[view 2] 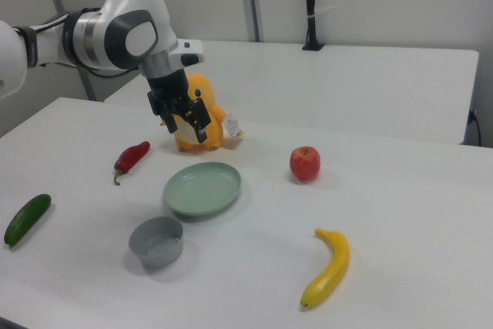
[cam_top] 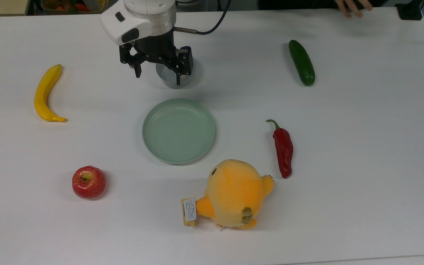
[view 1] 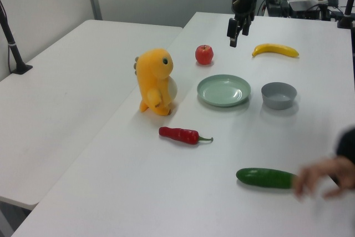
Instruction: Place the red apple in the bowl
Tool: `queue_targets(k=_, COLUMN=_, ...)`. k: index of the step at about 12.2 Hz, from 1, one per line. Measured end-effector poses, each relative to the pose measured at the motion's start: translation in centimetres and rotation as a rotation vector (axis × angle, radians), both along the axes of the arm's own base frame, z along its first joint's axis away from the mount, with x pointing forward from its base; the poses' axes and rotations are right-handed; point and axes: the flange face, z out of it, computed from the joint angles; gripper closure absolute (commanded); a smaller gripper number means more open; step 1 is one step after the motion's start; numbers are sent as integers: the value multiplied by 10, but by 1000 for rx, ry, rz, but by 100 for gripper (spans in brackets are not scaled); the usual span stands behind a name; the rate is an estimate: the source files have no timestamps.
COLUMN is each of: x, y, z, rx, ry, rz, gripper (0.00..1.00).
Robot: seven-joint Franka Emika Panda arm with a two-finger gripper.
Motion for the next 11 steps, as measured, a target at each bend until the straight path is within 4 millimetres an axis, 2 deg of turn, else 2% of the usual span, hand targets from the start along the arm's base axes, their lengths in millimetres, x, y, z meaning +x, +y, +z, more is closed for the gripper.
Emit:
queue_targets(k=2, x=1, y=-4, z=5, rx=1, ry=-10, rz=-6, gripper=0)
queue_targets(k=4, x=0, y=-14, z=21, rx=-1, ry=1, rz=-24, gripper=0)
queue_targets(k=6, x=1, y=-12, z=26, rx=-1, ry=-2, rz=-22, gripper=0)
queue_targets(k=11, x=5, y=0, z=3, rx=0, ry=44, rz=-3, gripper=0)
